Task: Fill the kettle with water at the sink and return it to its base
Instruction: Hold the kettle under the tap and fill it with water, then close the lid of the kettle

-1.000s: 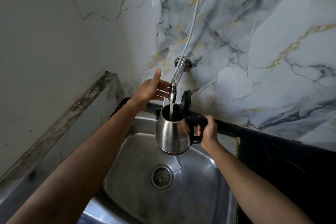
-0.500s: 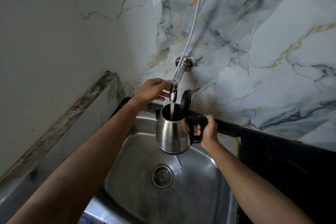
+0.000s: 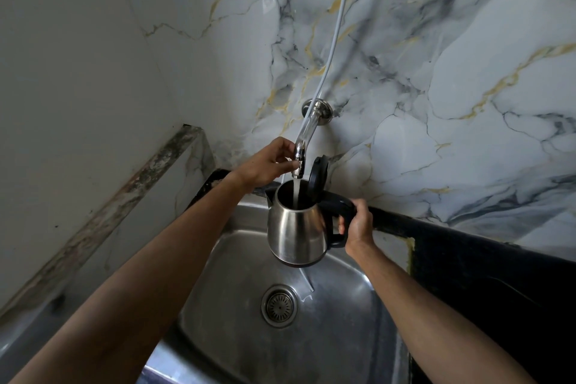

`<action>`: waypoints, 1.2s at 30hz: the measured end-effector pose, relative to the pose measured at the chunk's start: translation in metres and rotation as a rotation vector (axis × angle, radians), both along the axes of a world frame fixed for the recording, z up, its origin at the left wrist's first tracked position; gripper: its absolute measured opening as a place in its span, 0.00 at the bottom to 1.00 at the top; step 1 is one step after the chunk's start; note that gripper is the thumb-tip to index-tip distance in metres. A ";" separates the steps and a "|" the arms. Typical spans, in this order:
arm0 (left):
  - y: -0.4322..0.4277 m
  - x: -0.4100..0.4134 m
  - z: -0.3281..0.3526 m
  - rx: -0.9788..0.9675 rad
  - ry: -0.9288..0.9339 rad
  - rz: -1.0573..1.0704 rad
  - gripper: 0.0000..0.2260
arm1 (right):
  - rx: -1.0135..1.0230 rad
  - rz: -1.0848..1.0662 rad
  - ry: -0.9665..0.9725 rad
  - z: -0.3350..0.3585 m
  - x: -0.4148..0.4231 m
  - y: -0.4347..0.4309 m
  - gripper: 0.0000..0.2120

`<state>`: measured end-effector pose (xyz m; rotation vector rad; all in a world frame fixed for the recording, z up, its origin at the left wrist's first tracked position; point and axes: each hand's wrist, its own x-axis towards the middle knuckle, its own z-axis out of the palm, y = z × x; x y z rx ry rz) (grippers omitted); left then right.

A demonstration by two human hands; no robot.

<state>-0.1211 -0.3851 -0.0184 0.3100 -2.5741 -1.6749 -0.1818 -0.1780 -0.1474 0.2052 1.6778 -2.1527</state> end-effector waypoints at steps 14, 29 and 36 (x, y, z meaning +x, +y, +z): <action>0.000 -0.016 -0.013 -0.250 0.053 0.145 0.17 | -0.004 -0.005 0.023 -0.001 -0.003 -0.002 0.15; 0.077 0.043 0.010 -0.612 0.416 -0.214 0.15 | 0.048 -0.120 -0.001 0.025 0.037 0.065 0.13; 0.121 0.080 -0.014 -0.358 0.265 -0.127 0.10 | 0.023 -0.179 0.030 0.040 0.060 0.123 0.14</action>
